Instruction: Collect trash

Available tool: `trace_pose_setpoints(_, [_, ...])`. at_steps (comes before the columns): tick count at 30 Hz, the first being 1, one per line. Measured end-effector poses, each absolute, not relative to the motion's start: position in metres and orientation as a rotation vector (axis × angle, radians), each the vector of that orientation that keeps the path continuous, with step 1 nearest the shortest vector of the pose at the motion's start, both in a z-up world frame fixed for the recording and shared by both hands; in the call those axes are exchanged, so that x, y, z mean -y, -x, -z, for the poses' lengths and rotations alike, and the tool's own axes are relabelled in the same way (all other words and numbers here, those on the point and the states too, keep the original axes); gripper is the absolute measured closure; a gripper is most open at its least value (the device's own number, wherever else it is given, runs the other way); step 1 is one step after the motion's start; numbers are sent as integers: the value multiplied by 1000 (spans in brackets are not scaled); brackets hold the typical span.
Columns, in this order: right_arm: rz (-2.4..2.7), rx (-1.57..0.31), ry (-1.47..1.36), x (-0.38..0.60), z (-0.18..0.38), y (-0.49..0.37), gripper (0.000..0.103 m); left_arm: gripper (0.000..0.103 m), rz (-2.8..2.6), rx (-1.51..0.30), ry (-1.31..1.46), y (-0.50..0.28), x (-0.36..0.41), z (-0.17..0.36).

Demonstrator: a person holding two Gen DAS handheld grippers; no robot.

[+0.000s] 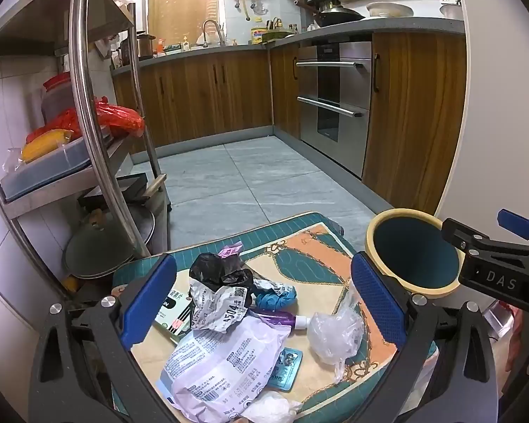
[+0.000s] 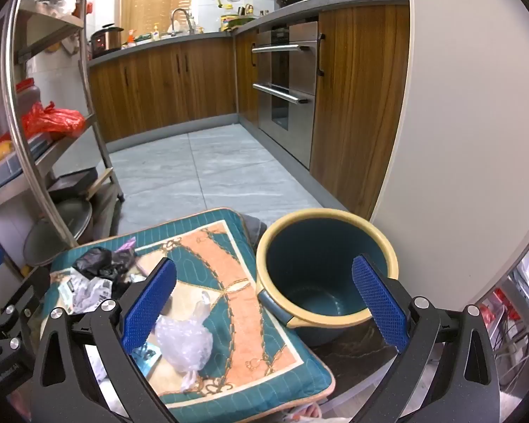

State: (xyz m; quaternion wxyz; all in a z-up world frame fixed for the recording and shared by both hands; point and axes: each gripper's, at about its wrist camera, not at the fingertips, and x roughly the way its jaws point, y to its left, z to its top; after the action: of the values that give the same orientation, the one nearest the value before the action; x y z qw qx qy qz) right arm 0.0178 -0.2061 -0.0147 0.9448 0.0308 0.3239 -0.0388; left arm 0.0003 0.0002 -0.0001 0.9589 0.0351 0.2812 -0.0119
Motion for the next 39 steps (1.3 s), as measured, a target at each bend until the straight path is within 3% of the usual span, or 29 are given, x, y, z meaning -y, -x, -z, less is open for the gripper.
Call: trace_pose_setpoints(39, [76,-665,-67,206,15,-18,4,5,22,-567,-75,0,0,0])
